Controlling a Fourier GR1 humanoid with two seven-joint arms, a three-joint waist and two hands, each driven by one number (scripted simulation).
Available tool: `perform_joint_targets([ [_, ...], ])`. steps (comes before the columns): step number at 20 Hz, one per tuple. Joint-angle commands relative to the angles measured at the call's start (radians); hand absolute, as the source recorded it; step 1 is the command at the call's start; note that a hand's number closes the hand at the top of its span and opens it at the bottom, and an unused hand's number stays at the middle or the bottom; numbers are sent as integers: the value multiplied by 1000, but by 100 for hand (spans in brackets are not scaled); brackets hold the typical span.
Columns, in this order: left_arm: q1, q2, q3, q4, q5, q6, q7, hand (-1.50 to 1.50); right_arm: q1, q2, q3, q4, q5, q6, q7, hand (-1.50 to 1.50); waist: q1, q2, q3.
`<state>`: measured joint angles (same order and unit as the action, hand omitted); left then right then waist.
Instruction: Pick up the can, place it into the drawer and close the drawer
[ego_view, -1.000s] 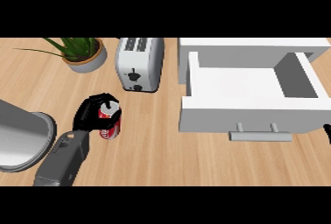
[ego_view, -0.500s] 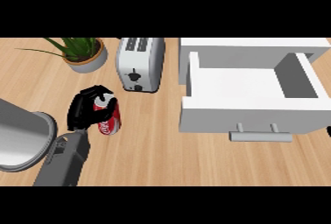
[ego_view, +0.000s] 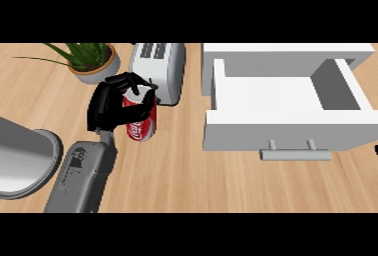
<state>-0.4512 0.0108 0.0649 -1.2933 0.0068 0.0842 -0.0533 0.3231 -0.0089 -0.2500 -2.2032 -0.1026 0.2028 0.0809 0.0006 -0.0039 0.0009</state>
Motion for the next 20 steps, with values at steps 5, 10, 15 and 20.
perform_joint_targets([
  [5,-190,-11,-203,-67,3,228,225,150,-19,-32,-66,12,-65,22,14,-150,-15,3,0],
  [10,-301,-11,-251,-60,-20,274,288,150,32,8,-18,-23,-26,24,-11,-150,-14,3,-1],
  [15,-511,-11,-224,56,2,316,344,150,-60,-36,-54,27,-49,18,37,-150,-17,5,-1],
  [20,-680,-11,-230,226,49,355,336,150,-28,-16,-26,1,-27,27,29,-150,-25,7,0],
])
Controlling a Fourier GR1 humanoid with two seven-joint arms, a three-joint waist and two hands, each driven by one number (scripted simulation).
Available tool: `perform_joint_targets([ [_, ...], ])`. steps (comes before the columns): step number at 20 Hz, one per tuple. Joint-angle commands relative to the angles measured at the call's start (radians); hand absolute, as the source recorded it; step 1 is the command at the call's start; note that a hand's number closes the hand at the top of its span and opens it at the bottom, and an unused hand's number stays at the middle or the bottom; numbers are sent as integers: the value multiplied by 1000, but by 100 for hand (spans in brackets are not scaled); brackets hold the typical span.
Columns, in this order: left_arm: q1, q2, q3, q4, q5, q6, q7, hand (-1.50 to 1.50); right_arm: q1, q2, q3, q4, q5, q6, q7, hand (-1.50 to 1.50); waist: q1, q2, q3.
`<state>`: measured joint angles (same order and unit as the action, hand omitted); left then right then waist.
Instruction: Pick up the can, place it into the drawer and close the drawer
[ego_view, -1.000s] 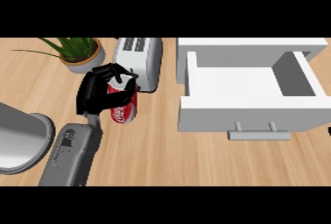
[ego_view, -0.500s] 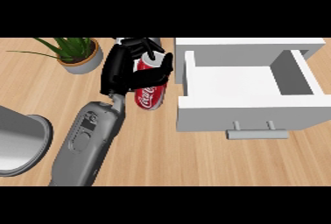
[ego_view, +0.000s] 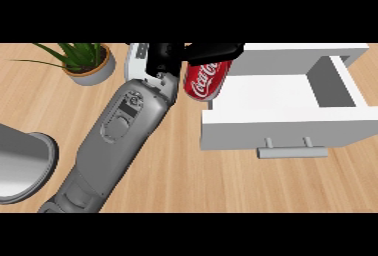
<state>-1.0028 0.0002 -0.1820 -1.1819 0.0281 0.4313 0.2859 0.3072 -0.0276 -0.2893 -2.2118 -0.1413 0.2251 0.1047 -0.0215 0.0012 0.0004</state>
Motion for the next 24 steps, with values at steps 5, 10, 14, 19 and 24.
perform_joint_targets([
  [5,-251,0,-46,249,102,108,-3,150,-47,-15,7,23,10,2,25,-150,-9,4,0],
  [10,-353,0,-37,438,153,95,-72,150,17,1,4,9,3,34,-31,-150,-27,7,1],
  [14,-397,0,-113,512,235,130,-119,150,-64,26,53,51,59,-23,2,-150,-29,8,1],
  [19,-436,0,-184,577,310,172,-131,150,-86,18,52,-6,50,-38,59,-150,-37,8,1],
  [24,-516,0,-186,690,352,139,-150,150,-125,-8,14,50,31,-30,32,-150,-53,15,2],
])
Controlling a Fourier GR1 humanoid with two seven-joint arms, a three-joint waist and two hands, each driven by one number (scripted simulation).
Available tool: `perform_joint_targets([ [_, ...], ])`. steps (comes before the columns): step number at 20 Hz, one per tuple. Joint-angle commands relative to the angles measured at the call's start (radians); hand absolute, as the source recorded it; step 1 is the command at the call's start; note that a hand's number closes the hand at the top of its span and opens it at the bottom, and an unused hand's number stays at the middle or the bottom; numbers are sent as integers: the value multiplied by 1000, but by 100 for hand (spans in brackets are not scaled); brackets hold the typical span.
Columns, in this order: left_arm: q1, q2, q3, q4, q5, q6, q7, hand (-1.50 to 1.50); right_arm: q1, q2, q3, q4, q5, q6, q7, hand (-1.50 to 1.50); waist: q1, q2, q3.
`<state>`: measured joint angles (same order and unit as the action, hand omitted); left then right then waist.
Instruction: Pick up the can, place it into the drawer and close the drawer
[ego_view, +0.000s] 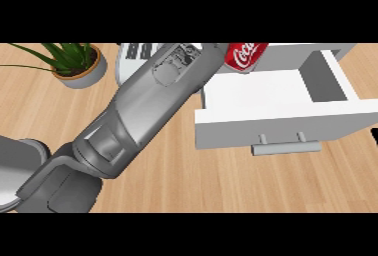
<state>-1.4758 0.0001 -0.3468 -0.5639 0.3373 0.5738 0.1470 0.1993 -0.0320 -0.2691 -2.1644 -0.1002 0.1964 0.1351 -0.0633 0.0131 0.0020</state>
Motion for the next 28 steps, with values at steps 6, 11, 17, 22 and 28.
perform_joint_targets([
  [6,-26,0,-123,89,108,31,-42,150,-82,-17,-3,80,17,-11,-10,-150,-20,8,1],
  [11,-24,0,-166,122,129,88,-80,150,25,30,65,-1,53,-8,-25,-150,-30,5,1],
  [17,14,0,-248,144,159,105,-108,150,-76,-12,28,26,28,-8,8,-150,-49,12,1],
  [22,27,0,-269,191,160,99,-186,150,-98,-32,7,46,0,0,19,-150,-58,18,1],
  [28,22,0,-292,209,195,145,-159,-150,-129,-32,24,49,40,-21,28,-150,-64,20,1],
])
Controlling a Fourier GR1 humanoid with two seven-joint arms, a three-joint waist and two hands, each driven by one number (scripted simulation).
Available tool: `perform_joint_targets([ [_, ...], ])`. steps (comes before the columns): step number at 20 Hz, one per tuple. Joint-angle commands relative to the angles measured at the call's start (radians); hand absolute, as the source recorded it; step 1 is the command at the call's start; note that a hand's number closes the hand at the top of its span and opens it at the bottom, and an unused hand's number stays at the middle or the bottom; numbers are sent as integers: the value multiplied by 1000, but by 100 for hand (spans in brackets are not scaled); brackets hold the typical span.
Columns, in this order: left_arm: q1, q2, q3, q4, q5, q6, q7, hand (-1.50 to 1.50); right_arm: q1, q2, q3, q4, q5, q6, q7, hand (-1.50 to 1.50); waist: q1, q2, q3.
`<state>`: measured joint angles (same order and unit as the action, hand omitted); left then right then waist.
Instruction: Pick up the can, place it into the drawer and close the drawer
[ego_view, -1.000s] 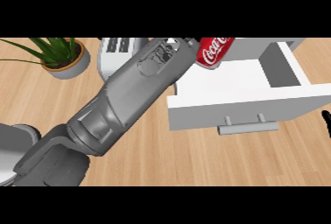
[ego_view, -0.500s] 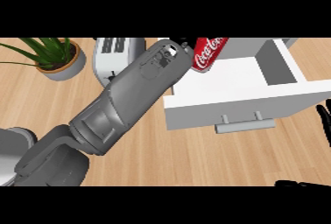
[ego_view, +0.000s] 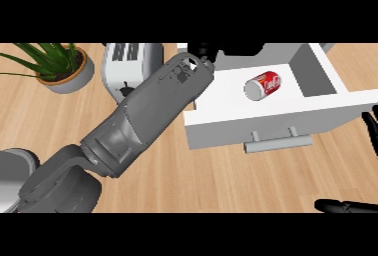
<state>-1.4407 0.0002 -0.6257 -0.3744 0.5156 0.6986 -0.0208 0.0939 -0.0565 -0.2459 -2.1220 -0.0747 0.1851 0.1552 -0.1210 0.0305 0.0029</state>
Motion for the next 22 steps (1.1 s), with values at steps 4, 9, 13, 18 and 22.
perform_joint_targets([
  [4,18,0,-20,10,39,54,-21,-150,6,0,3,-7,6,0,-1,-150,1,-2,0],
  [9,-1,0,-21,26,65,69,-34,-150,-7,-1,13,-43,1,-3,19,-150,-9,3,-1],
  [13,38,0,-20,-6,99,83,-70,-150,-3,-38,6,-43,83,6,-39,-150,-10,3,-1],
  [18,10,0,6,11,139,87,-60,-150,2,-102,2,-90,183,23,-95,-150,-6,1,-1],
  [22,28,0,9,-22,172,91,-94,-150,-45,-136,48,-92,271,28,-98,-150,15,-1,-2],
])
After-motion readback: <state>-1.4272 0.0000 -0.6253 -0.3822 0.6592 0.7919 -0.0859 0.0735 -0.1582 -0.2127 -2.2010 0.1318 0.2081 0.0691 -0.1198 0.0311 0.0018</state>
